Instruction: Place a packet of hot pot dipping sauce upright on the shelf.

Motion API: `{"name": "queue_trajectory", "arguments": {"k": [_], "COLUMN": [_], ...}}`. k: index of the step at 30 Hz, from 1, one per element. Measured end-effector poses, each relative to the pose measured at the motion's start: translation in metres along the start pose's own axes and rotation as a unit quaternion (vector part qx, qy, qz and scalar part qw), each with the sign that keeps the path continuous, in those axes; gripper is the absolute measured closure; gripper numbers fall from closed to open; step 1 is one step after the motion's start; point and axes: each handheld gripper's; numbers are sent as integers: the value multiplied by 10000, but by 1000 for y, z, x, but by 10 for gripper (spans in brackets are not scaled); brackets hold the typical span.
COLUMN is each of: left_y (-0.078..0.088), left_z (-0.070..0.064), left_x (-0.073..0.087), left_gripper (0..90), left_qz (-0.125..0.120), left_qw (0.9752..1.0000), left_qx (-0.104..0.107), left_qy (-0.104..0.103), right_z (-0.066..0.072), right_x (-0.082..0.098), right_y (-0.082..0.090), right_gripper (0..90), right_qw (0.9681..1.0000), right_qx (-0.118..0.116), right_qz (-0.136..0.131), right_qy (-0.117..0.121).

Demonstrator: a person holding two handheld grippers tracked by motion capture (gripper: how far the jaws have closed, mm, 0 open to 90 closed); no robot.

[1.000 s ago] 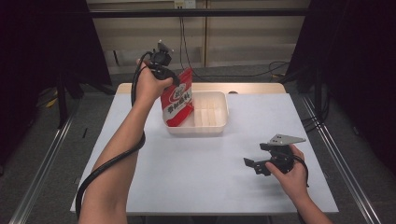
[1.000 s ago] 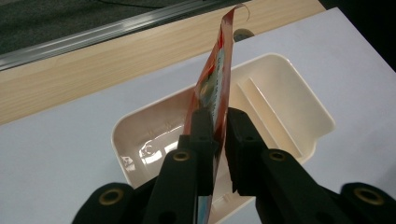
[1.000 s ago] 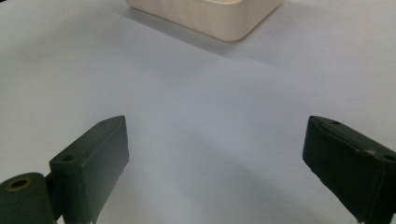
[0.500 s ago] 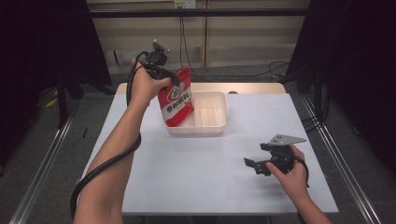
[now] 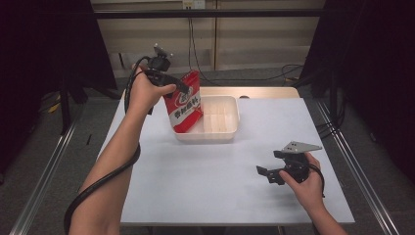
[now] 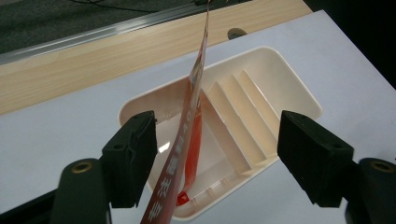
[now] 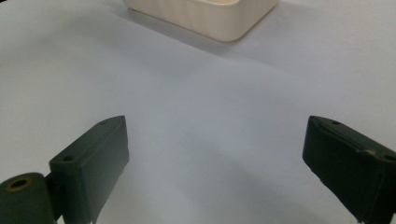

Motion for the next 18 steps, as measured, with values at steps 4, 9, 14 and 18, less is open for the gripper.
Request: {"name": "queue_trajectory", "arguments": {"k": [4,9,14,18], "left_y": [3,7,9,10], "left_z": [4,6,5,6], "left_x": [8,17,26,34], "left_gripper": [241,217,184,172], "left_qz": [99,-8,-72,-88], "left_qw": [9999,9999,9999,9997], "left_qx": [-2,95,139,222], "left_qy": [30,32,-5,-77], "right_z": [1,0,1,1], "right_x": [0,0,-1,-1], "right_y": [-1,1,1,1], "right_gripper": [70,70,70,70], "right_qw": [10000,10000,10000,10000], "right_qx": [-13,-10,-8,10], "right_qz": [34,12,11,20], "right_qy": [20,7,26,31]}}
Point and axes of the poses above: each handheld gripper's, and its own axes: y roughly backward along the jaws, x roughly out of its underside, z roughly to its left, and after that the axes turned 4 degrees about x, right-handed
